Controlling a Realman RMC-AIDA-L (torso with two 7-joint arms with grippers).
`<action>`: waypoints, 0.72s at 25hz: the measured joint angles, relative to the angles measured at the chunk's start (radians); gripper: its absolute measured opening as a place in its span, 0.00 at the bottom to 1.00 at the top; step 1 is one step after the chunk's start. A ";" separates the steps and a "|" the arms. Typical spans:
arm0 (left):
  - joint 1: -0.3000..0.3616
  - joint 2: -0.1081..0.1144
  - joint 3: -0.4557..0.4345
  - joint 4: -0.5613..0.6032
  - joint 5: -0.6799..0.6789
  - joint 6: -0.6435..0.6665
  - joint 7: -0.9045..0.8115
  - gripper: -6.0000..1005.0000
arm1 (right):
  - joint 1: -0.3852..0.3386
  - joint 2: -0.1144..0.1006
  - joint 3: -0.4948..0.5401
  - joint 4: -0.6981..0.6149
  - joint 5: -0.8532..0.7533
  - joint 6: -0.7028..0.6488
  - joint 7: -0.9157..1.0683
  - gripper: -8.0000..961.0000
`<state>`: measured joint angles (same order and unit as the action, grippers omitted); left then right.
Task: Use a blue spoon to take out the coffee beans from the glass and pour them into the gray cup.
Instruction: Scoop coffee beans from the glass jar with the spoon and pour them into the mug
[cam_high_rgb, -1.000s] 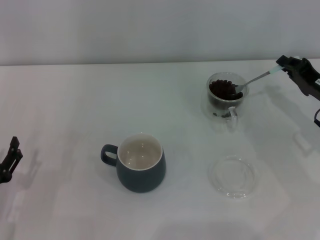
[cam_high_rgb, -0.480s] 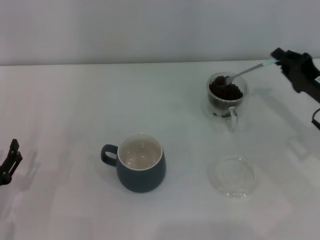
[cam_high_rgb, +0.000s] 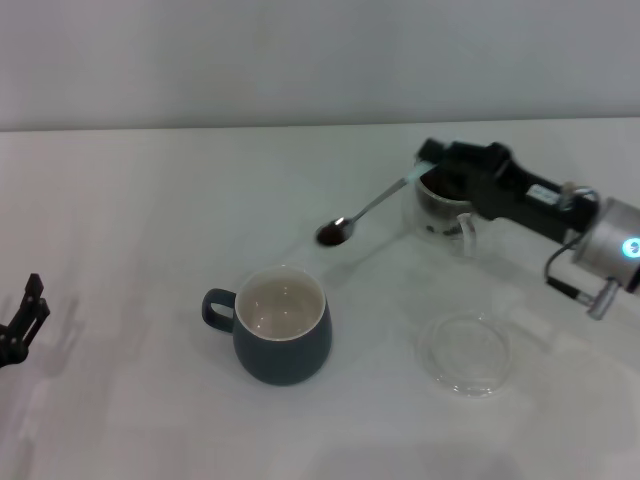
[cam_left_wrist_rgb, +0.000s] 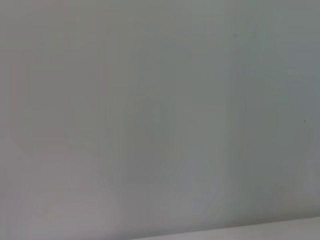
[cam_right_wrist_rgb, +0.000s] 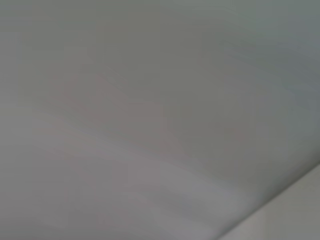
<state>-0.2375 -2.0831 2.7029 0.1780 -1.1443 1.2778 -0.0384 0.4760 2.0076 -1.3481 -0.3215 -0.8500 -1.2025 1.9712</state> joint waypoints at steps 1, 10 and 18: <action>-0.001 0.000 0.000 0.000 0.000 -0.002 0.000 0.86 | 0.009 0.002 -0.020 0.000 0.000 -0.001 0.000 0.16; -0.011 0.000 0.000 0.001 0.000 -0.039 0.000 0.86 | 0.068 0.005 -0.116 -0.005 0.000 0.006 -0.155 0.16; -0.013 0.000 0.000 0.004 0.000 -0.049 0.000 0.86 | 0.062 0.007 -0.175 -0.047 -0.004 -0.003 -0.383 0.16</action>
<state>-0.2501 -2.0832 2.7029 0.1823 -1.1443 1.2286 -0.0383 0.5383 2.0151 -1.5233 -0.3685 -0.8542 -1.2050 1.5877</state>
